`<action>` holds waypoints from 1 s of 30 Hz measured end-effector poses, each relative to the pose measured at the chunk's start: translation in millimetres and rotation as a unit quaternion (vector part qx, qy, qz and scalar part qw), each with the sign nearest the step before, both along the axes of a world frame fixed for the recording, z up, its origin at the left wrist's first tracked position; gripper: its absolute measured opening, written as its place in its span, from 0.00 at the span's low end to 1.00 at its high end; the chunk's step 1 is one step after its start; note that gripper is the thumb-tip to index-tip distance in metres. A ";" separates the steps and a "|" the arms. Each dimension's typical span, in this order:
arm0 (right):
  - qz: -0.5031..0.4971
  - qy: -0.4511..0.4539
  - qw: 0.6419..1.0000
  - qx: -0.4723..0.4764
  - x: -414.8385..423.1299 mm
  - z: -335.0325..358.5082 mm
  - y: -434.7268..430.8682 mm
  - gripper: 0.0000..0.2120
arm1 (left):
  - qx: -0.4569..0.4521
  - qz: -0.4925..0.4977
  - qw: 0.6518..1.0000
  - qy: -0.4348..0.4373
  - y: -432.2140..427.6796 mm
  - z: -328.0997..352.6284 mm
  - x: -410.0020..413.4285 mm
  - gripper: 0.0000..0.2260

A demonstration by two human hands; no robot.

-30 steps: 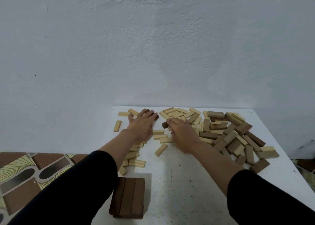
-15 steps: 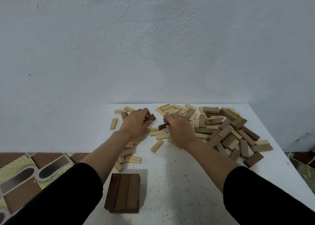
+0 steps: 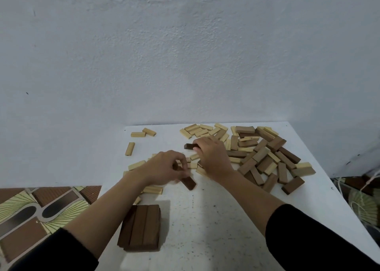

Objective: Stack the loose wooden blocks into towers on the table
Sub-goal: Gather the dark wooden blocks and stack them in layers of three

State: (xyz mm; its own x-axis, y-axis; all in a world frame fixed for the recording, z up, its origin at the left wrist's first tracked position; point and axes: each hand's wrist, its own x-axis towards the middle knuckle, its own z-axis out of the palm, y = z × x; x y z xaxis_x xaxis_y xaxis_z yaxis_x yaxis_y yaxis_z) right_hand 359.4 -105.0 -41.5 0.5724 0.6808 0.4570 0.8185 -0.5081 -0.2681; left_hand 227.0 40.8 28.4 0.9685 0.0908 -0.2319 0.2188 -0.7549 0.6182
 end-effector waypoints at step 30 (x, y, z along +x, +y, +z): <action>-0.093 0.075 0.983 -0.143 -27.1 7.2 -138.9 0.21 | 0.145 -0.113 0.983 0.010 -76.8 18.6 -30.8 0.14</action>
